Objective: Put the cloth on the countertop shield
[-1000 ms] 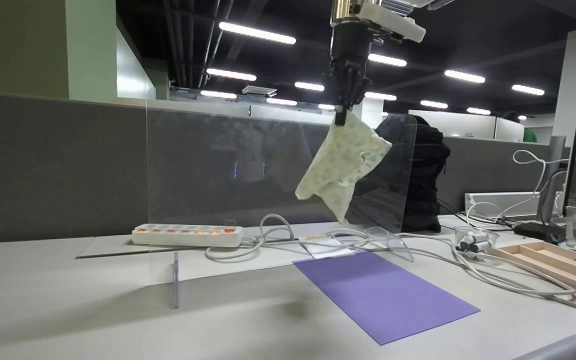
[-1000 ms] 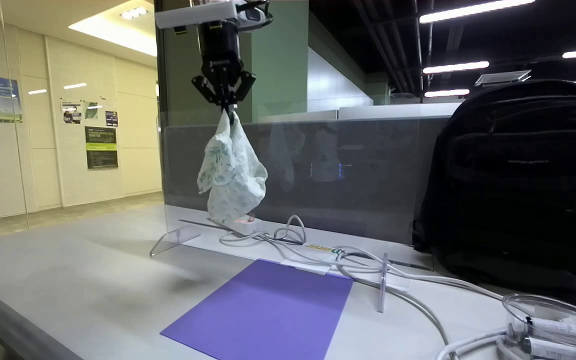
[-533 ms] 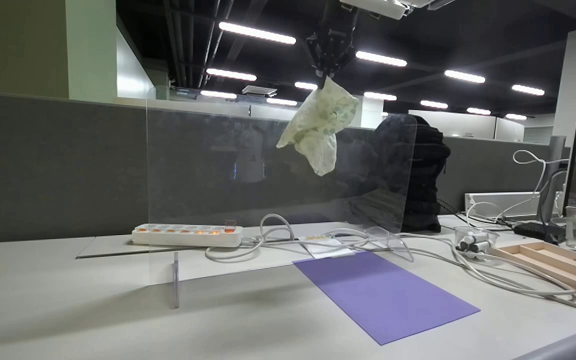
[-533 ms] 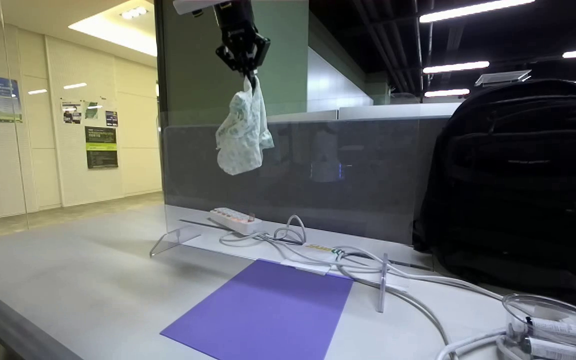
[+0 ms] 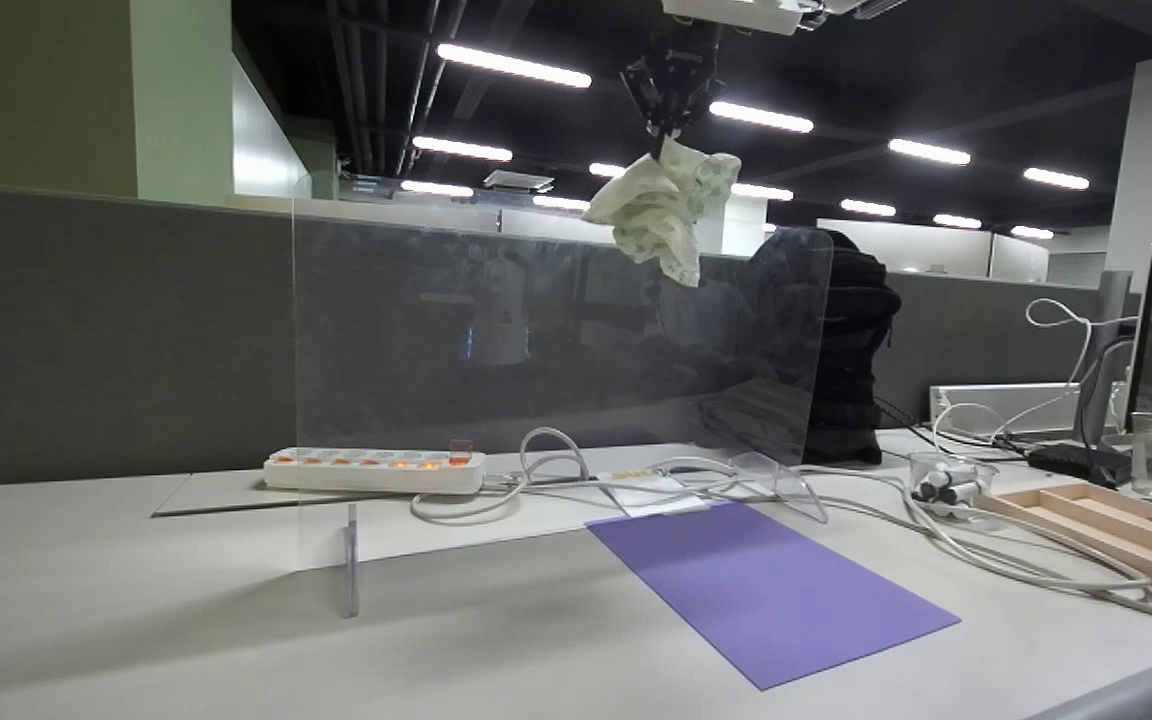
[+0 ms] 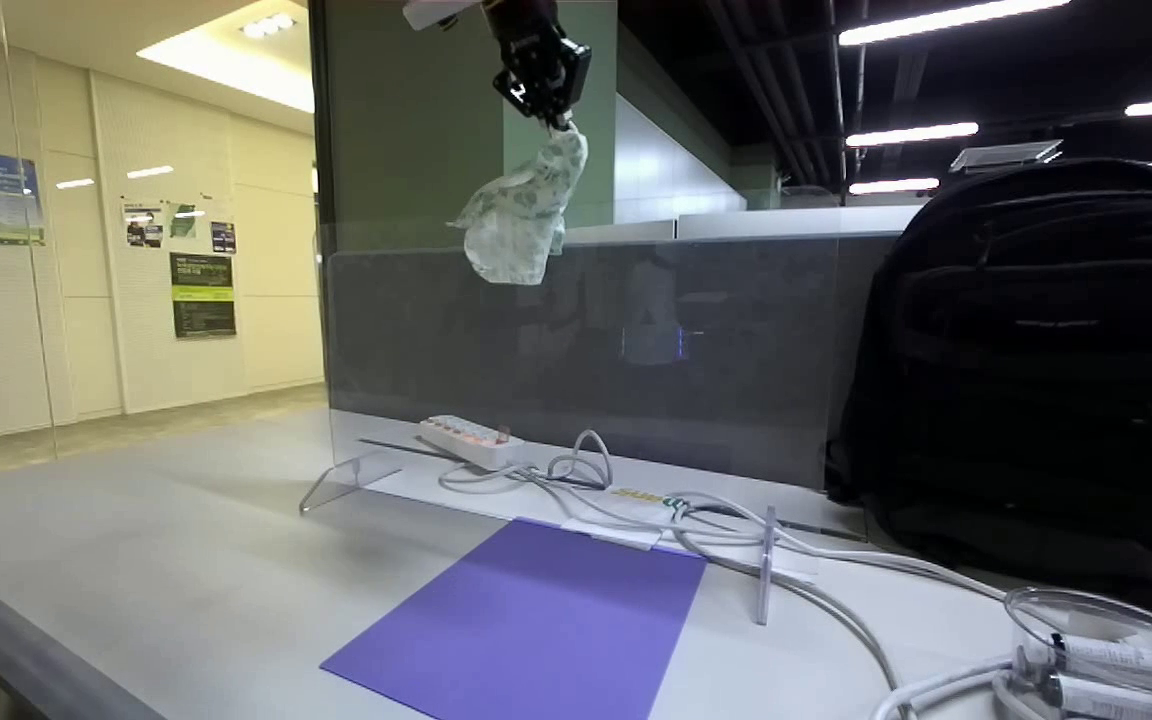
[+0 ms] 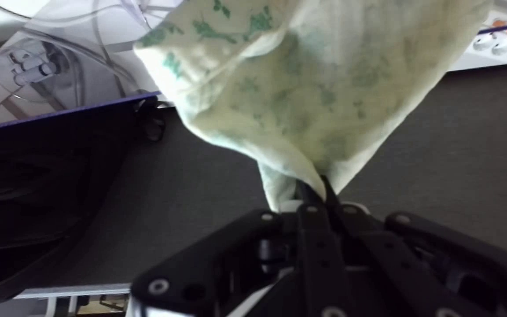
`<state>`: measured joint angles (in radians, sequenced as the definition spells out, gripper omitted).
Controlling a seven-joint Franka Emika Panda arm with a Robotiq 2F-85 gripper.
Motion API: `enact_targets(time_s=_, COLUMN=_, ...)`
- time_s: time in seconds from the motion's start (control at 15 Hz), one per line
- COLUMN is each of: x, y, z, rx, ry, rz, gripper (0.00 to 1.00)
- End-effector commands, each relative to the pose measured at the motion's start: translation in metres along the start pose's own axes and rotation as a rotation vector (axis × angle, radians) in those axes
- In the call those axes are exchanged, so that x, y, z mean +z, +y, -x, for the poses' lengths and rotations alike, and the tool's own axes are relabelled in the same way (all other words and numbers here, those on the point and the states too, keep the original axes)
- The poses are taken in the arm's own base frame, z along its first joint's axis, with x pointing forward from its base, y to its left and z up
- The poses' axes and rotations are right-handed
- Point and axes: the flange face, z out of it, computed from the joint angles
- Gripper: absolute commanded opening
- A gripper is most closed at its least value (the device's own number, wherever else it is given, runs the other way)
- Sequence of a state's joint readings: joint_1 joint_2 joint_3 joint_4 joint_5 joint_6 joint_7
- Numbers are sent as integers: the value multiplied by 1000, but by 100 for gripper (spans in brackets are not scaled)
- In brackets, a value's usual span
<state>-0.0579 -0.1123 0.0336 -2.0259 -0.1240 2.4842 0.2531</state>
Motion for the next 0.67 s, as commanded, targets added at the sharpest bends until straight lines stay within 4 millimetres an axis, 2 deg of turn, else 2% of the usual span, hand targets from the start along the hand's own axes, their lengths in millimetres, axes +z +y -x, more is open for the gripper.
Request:
enact_targets(time_s=0.0, x=20, y=10, z=-19, rx=105, ry=-1, rz=56, gripper=0)
enact_targets(time_s=0.53, x=67, y=12, z=-20, rx=173, ry=-69, rz=91, gripper=0)
enact_targets(time_s=0.6, x=70, y=12, z=-20, rx=171, ry=-80, rz=89, gripper=26)
